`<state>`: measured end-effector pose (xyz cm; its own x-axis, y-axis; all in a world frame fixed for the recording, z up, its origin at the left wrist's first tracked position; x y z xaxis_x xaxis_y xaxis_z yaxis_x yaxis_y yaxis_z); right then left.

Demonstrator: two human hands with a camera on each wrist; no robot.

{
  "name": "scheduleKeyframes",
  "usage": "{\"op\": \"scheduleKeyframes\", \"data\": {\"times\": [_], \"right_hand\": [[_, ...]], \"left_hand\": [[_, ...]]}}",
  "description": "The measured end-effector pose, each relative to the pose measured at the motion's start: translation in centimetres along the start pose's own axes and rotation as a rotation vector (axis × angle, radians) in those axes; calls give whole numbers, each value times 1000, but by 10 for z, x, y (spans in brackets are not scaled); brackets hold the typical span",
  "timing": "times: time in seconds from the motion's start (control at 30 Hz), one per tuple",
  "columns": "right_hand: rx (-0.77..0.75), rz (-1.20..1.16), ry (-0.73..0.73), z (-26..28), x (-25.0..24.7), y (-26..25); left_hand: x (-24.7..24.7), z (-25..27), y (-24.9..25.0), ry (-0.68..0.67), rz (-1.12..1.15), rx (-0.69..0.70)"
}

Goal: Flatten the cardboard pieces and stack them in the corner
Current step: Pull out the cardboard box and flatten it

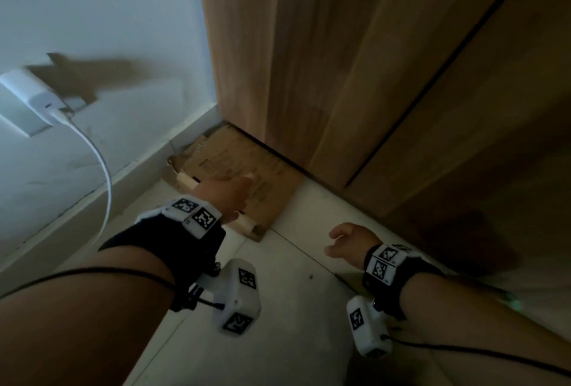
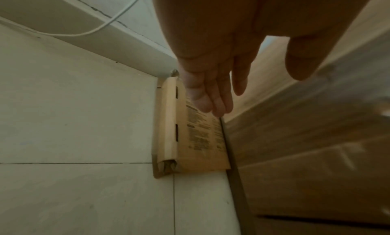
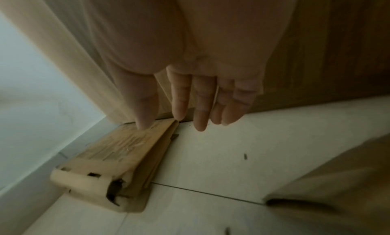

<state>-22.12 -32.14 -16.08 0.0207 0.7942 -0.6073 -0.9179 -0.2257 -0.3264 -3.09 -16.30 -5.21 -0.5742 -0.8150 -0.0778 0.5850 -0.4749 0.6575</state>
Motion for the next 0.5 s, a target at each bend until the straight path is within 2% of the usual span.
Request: {"op": "scheduleKeyframes", "data": {"times": [0.1, 0.2, 0.37, 0.5], "right_hand": [[-5, 165, -36, 25, -5, 19], [-49, 344, -132, 43, 2, 29], [-102, 709, -258, 62, 17, 36], [-188, 970, -223, 61, 26, 45]], "left_hand": [[21, 21, 2, -35, -59, 38], [35, 36, 3, -88, -128, 54], [39, 47, 4, -108, -237, 101], [37, 46, 4, -88, -277, 116]]}}
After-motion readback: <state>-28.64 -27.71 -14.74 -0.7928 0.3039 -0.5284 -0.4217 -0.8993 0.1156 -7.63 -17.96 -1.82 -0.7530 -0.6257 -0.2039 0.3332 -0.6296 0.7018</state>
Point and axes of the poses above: each hand's wrist, its own z-axis away from the middle knuckle, its own x-axis out of the palm, y = z × x, the point moved 4 cm from there along -z, towards the middle knuckle, and after that the axes turned 8 degrees about z, right-handed, at the moved point
